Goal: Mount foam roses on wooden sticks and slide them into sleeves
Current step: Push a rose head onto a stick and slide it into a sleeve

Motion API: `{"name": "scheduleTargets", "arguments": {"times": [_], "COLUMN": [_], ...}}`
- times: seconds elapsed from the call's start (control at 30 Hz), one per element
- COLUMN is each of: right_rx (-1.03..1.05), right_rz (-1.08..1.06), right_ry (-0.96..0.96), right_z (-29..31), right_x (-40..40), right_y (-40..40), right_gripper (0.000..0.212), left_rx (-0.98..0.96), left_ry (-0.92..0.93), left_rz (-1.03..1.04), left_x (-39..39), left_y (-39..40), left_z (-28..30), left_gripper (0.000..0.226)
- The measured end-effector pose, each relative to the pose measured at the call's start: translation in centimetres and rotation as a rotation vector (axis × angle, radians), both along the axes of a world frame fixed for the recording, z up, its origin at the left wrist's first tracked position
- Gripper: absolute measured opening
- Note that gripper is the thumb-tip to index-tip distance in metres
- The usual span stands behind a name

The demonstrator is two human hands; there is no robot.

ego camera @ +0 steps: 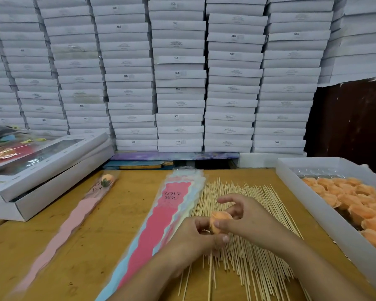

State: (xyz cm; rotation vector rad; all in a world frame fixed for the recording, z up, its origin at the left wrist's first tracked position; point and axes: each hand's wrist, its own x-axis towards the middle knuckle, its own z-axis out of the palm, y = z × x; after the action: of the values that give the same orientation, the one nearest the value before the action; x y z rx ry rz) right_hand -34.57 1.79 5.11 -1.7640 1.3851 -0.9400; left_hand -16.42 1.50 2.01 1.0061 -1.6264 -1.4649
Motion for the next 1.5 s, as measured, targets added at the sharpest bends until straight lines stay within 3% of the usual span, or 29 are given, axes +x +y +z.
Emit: {"name": "scheduleTargets", "arguments": {"times": [0.1,0.2,0.3,0.4,0.57,0.67,0.87,1.0,1.1,1.3,1.5], "right_rx": [-0.008,-0.055,0.106,0.253,0.281,0.287,0.307,0.336,0.313,0.272,0.285], "right_rz": [-0.002,-0.179,-0.324,-0.232,-0.200,-0.221,-0.295,-0.198,-0.101,0.031,0.086], "right_ry": [-0.055,-0.152,-0.372,-0.490,-0.627,-0.726,-0.859,-0.822,-0.748,-0.459,-0.313], "right_z": [-0.3,-0.5,-0.9,-1.7,-2.0,-2.0,-2.1,-1.9,-1.0,0.5,0.0], "right_x": [0.1,0.5,0.6,0.8,1.0,0.7,-0.7,-2.0,-2.9,-2.9,-0.4], "right_y": [0.1,-0.5,-1.3,-1.3,-1.4,-1.5,-1.7,-1.0,-0.2,1.8,2.7], "right_gripper": [0.041,0.015,0.019,0.022,0.013,0.015,0.021,0.037,0.029,0.022,0.012], "left_rx": [-0.003,0.042,0.115,0.159,0.178,0.192,0.256,0.292,0.310,0.372,0.393], "left_ry": [0.015,0.037,0.091,0.157,0.190,0.223,0.458,0.596,0.653,0.792,0.800], "left_rz": [0.020,0.068,0.019,-0.057,-0.099,-0.066,0.006,0.098,0.161,0.231,0.336], "left_x": [0.0,-0.2,-0.3,-0.3,-0.2,-0.3,0.5,1.1,1.5,2.4,2.3], "left_y": [0.1,0.4,0.7,1.1,1.0,0.8,-0.4,-1.4,-2.0,-2.9,-3.0], "left_z": [0.1,0.5,0.8,1.0,0.9,0.5,0.5,0.6,0.6,0.6,0.7], "left_gripper": [0.016,0.015,0.021,0.021,0.018,0.027,0.031,0.041,0.050,0.028,0.038]}}
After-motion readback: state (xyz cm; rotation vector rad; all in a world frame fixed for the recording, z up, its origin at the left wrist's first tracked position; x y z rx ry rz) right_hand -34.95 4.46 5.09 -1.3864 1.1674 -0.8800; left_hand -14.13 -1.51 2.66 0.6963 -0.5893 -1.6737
